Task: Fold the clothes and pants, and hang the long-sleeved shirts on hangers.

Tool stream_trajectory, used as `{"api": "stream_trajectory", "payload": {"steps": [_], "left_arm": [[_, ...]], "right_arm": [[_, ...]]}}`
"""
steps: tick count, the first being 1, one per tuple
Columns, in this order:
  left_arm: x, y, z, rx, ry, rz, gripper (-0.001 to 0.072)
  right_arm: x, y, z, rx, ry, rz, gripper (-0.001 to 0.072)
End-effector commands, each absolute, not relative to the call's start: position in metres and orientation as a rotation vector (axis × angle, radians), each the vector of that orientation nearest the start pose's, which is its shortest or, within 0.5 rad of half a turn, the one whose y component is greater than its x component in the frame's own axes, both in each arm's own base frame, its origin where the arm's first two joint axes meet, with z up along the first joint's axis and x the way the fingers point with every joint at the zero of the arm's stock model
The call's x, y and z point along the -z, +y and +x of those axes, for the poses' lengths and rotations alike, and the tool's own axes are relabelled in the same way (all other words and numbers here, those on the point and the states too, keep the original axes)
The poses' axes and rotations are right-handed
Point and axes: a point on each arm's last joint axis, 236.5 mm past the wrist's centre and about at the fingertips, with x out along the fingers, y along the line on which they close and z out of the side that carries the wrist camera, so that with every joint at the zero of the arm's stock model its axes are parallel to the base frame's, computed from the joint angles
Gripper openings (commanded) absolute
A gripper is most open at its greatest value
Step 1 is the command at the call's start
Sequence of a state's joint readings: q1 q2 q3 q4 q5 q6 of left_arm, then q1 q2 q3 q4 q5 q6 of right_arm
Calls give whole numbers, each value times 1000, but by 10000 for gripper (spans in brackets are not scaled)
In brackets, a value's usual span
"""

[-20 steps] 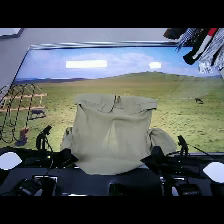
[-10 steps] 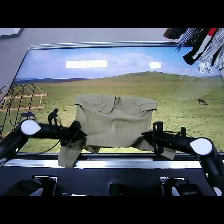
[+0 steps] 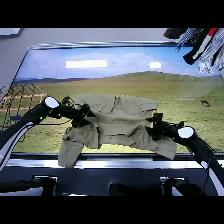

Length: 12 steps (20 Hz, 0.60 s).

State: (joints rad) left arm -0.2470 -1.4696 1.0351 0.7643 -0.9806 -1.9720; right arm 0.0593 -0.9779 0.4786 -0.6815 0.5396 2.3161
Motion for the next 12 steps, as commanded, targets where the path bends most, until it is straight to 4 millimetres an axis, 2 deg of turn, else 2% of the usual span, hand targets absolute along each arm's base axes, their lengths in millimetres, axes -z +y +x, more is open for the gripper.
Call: {"api": "stream_trajectory", "payload": {"steps": [1,3,5,7,8,9,10,11,12], "left_arm": [[26,-214,378,172,1460,-885,484],[7,-182,382,161,1393,-731,489],[-12,-157,377,169,1327,-565,515],[-27,-144,367,164,1300,-458,515],[-30,-143,361,166,1294,-423,514],[-31,-143,356,170,1289,-401,515],[-29,-145,350,175,1296,-383,515],[-25,-148,344,181,1310,-376,515],[-19,-151,338,185,1328,-367,515]], "right_arm": [[-2,99,359,159,901,1293,434],[-32,96,348,92,959,1034,434],[-52,83,319,87,1090,779,435],[-72,92,297,-15,1169,607,435],[-72,106,282,-74,1222,526,435],[-62,121,263,-114,1286,433,436],[-50,130,249,-125,1321,331,469],[-40,136,242,-115,1322,244,529],[-34,146,240,-126,1295,174,529]]}}
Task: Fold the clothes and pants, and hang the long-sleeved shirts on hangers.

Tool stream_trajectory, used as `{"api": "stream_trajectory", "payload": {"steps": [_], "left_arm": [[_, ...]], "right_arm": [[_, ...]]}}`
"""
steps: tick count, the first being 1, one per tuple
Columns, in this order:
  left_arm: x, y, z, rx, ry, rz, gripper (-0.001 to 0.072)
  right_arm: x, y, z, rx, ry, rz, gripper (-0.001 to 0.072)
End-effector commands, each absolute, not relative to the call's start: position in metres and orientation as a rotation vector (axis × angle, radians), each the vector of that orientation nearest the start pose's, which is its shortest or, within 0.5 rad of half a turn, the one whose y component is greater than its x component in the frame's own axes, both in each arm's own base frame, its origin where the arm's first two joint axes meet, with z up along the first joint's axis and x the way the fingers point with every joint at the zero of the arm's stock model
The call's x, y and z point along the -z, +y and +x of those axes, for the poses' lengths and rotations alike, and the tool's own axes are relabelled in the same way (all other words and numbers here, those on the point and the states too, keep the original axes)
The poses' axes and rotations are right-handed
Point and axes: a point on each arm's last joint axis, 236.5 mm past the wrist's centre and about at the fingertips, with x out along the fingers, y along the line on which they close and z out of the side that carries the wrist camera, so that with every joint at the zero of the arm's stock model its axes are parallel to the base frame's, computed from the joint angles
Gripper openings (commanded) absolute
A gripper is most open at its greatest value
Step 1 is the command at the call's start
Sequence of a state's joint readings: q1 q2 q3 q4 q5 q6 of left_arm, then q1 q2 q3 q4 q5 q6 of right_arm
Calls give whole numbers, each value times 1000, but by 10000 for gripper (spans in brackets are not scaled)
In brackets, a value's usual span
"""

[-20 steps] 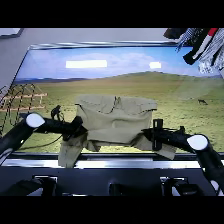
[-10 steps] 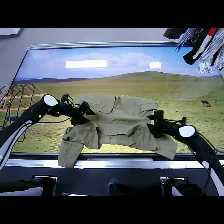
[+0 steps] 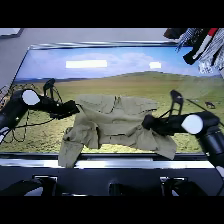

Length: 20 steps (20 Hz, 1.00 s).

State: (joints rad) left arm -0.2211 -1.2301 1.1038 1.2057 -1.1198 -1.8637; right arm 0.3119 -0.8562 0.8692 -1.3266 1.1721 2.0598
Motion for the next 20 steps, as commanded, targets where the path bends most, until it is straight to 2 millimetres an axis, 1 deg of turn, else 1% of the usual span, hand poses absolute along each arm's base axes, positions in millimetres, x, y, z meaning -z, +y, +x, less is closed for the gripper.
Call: {"api": "stream_trajectory", "payload": {"steps": [1,2,3,4,5,7,10,14,17,18,19,20], "left_arm": [[-14,-154,334,187,1342,-363,515],[-11,-155,331,189,1350,-359,515],[-8,-156,329,190,1354,-356,515],[-8,-157,329,190,1355,-356,515],[-8,-157,329,190,1355,-356,515],[-8,-156,329,190,1355,-355,515],[-8,-156,329,190,1354,-355,515],[-8,-157,331,190,1346,-358,515],[-10,-157,335,191,1328,-362,515],[-10,-157,335,191,1328,-362,515],[-10,-157,335,191,1328,-362,515],[-10,-157,335,191,1328,-362,515]], "right_arm": [[-29,164,240,-166,1266,130,529],[-23,179,241,-197,1249,108,529],[-14,190,243,-207,1248,86,529],[-1,197,245,-208,1263,59,529],[14,200,249,-195,1285,33,530],[37,205,256,-196,1308,-6,529],[53,211,263,-199,1315,-17,529],[65,223,274,-218,1288,2,528],[79,223,275,-202,1308,-6,524],[81,220,278,-184,1303,-7,509],[81,213,283,-143,1287,-8,402],[79,206,290,-92,1263,-1,367]]}}
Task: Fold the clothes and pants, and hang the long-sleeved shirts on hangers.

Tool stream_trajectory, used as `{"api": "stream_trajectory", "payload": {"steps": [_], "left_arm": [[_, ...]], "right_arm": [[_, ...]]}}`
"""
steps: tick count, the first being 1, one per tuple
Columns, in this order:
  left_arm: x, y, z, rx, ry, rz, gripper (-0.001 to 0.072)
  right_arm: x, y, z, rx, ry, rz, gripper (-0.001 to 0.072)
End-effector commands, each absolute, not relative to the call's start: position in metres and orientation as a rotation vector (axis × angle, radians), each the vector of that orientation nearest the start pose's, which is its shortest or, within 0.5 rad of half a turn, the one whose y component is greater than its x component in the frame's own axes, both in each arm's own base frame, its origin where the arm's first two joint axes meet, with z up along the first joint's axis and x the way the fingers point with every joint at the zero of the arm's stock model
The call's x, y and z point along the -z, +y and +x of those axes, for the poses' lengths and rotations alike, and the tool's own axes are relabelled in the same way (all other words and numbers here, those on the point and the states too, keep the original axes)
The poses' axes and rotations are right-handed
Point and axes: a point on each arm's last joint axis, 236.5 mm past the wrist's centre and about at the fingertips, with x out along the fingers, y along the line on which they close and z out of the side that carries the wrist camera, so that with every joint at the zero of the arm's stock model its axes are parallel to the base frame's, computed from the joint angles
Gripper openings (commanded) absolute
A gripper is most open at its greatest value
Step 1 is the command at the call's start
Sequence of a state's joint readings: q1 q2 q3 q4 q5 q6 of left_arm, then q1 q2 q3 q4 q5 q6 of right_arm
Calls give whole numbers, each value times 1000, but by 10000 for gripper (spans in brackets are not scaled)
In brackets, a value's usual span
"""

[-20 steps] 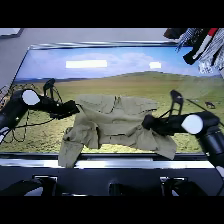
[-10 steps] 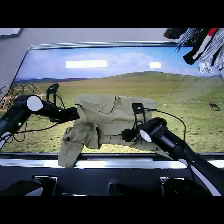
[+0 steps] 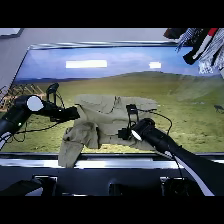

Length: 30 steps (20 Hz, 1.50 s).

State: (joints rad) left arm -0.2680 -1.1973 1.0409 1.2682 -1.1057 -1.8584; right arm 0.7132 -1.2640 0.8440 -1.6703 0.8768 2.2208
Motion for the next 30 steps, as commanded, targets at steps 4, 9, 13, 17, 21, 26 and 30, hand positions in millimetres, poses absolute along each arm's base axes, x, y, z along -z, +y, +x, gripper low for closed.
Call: {"api": "stream_trajectory", "payload": {"steps": [4,9,13,17,21,26,30], "left_arm": [[-10,-157,336,191,1327,-362,515],[-11,-157,339,191,1314,-366,515],[-11,-158,339,192,1311,-367,515],[-11,-158,339,192,1310,-367,515],[-11,-158,339,192,1310,-367,515],[-11,-158,339,192,1311,-367,515],[-11,-158,339,192,1311,-366,515]], "right_arm": [[72,206,308,-35,1183,80,366],[69,212,315,-18,1153,157,366],[68,208,320,12,1152,210,369],[69,185,333,78,1150,258,369],[72,183,339,85,1145,290,369],[97,202,326,44,1241,324,282],[96,201,326,25,1241,293,29]]}}
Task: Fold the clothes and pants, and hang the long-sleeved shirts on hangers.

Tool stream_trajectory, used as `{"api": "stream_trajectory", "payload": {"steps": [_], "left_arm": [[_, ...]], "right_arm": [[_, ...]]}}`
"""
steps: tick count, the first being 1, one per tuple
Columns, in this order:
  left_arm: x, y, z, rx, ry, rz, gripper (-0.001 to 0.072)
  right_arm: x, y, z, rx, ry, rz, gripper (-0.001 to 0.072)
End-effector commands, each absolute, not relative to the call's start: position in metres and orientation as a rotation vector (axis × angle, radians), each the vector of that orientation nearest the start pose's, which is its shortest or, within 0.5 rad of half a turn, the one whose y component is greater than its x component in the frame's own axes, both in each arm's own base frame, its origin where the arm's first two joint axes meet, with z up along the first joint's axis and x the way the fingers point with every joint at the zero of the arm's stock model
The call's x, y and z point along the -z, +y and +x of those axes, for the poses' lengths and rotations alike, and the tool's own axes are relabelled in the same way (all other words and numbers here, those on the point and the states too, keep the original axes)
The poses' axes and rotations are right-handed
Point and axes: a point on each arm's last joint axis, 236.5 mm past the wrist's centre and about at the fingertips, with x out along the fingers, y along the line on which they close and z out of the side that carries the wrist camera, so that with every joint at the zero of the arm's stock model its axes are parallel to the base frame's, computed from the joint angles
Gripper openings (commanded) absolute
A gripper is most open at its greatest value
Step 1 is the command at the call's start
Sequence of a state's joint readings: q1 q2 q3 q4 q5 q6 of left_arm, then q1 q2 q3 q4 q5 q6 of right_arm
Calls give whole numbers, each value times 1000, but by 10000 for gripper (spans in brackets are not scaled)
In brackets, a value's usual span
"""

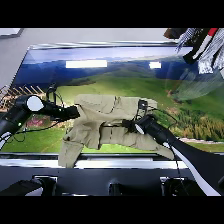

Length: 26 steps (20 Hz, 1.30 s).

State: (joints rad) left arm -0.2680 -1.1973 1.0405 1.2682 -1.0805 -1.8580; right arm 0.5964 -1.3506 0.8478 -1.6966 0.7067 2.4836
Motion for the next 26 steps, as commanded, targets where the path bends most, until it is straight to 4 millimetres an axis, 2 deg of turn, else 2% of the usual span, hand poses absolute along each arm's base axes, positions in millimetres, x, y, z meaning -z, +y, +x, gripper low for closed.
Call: {"api": "stream_trajectory", "payload": {"steps": [1,4,7,10,12,14,16,21,24,26], "left_arm": [[-11,-158,339,193,1311,-365,515],[-11,-169,334,251,1310,-310,515],[-5,-203,318,337,1333,-236,515],[18,-239,296,382,1393,-164,515],[39,-241,289,285,1432,-137,515],[50,-249,284,280,1434,-93,515],[55,-261,280,287,1427,-83,515],[61,-272,285,257,1379,-87,515],[76,-270,284,223,1410,-83,515],[83,-262,290,143,1399,-105,515]], "right_arm": [[96,201,326,24,1243,289,29],[88,193,316,53,1274,270,28],[76,183,305,61,1322,198,28],[76,182,297,63,1361,182,29],[76,183,292,64,1386,183,29],[76,183,289,67,1397,190,29],[76,185,289,65,1399,197,29],[76,188,287,62,1406,212,29],[76,188,287,62,1406,213,29],[76,188,287,61,1408,216,30]]}}
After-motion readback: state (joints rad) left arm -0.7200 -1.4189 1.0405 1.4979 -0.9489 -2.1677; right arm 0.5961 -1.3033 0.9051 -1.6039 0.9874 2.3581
